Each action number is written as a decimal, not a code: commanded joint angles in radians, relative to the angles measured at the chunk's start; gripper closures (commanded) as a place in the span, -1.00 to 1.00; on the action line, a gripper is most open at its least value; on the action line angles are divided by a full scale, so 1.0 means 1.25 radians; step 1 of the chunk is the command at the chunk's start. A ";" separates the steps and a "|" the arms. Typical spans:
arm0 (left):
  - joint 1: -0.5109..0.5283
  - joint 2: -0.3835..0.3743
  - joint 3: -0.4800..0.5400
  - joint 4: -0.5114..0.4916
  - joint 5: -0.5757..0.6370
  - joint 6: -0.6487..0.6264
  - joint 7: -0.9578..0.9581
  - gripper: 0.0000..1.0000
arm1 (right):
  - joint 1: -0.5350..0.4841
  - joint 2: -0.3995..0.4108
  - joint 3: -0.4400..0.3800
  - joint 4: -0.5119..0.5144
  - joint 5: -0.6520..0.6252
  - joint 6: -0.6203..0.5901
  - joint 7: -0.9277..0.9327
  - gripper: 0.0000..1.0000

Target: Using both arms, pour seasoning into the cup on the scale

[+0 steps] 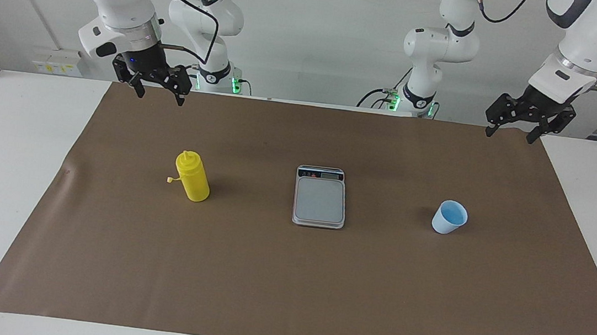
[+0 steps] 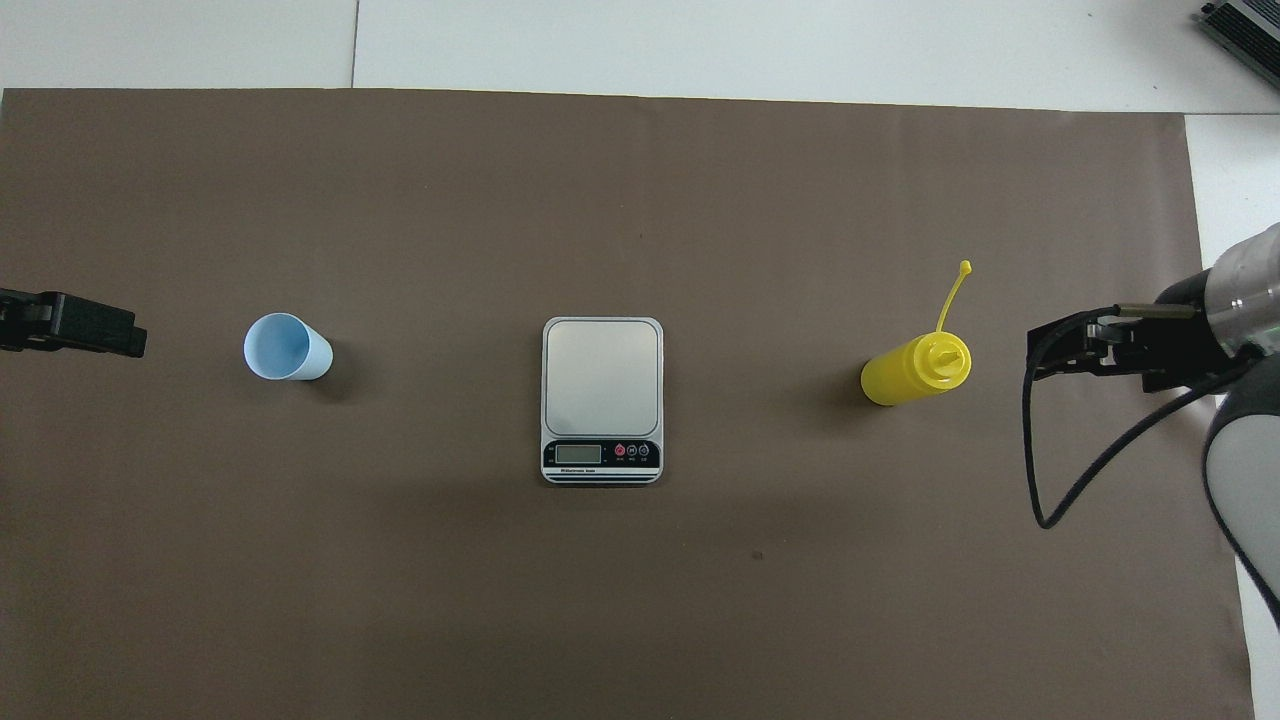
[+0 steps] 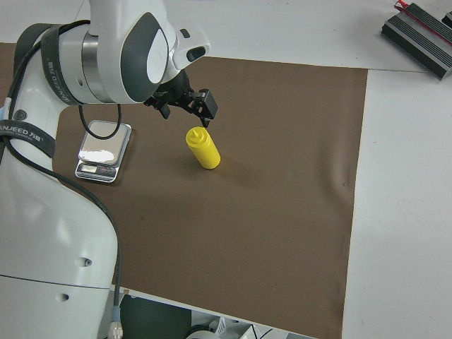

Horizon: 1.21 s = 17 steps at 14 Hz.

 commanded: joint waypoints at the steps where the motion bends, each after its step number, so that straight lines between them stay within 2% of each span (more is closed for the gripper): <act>1: 0.011 -0.010 -0.006 0.001 -0.011 -0.012 0.010 -1.00 | -0.012 -0.015 0.004 -0.015 0.005 0.001 -0.019 -1.00; 17: 0.009 -0.025 -0.004 -0.037 -0.008 0.013 0.015 -1.00 | -0.012 -0.015 0.004 -0.015 0.005 0.001 -0.019 -1.00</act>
